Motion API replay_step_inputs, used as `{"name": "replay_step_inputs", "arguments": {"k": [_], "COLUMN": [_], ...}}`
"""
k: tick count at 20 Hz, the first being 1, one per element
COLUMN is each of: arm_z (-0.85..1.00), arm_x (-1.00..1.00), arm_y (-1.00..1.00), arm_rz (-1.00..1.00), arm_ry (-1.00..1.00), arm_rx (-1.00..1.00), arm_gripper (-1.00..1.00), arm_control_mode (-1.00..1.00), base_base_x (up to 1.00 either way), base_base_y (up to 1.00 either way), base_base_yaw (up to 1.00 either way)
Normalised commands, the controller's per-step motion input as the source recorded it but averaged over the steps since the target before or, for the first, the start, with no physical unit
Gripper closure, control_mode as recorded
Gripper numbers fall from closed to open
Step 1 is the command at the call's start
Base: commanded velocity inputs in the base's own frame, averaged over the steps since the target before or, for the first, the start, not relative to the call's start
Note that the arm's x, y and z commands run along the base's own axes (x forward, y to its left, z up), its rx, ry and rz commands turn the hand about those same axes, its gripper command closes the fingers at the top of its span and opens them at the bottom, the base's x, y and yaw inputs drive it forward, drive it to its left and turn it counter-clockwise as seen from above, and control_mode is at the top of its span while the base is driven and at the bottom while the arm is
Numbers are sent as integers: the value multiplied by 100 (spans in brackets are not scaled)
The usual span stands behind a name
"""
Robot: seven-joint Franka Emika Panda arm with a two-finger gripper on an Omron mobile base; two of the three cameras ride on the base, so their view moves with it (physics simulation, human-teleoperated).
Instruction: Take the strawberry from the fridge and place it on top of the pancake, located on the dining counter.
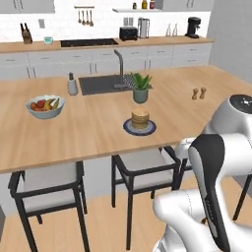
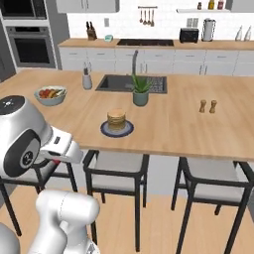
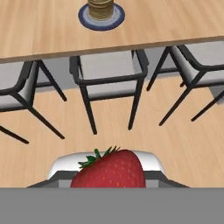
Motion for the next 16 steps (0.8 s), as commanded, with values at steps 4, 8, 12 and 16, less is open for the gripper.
{"name": "replay_step_inputs", "arguments": {"k": [4,8,12,16], "arm_z": [0,0,0,0], "arm_x": [0,0,0,0], "arm_y": [0,0,0,0], "arm_rz": [0,0,0,0], "arm_ry": [0,0,0,0], "arm_rx": [0,0,0,0], "arm_gripper": [100,100,100,100], "arm_control_mode": [100,100,100,100], "base_base_x": [94,85,58,6], "base_base_y": [-19,-16,-11,0], "base_base_yaw": [2,0,1,0]}}
